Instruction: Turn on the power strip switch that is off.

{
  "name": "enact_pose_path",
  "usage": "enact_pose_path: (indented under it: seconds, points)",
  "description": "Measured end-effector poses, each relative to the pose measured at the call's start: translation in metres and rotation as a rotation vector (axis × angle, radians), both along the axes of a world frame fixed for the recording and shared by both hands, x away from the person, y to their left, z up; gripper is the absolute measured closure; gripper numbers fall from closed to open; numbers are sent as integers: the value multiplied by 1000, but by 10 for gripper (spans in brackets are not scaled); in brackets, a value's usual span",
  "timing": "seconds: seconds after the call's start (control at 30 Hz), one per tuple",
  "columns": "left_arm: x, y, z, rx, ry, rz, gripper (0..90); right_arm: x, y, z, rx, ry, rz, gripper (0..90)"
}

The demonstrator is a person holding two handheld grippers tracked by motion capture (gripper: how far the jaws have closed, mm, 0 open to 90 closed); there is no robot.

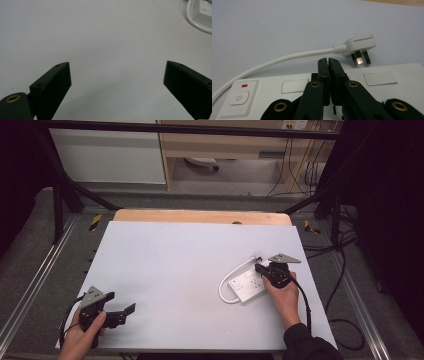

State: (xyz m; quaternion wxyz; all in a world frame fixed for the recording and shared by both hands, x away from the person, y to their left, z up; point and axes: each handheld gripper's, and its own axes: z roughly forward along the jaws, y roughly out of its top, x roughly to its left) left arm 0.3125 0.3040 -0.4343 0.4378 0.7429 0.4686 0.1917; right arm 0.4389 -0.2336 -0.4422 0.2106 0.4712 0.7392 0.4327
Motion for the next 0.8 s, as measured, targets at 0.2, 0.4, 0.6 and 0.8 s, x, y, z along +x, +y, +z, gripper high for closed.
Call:
enact_pose_path:
  seconds: [0.2, 0.4, 0.6, 0.8]
  points:
    - [0, 0, 0, 0, 0, 0, 76, -1, 0, 2, 11, -6, 0, 871]
    - [0, 0, 0, -1, -1, 0, 76, -1, -1, 3, 21, -8, -3, 845]
    - [0, 0, 0, -1, -1, 0, 76, -1, -1, 3, 27, -12, -3, 815]
    - [0, 0, 0, -1, -1, 0, 76, -2, -2, 6, 39, -21, -8, 765]
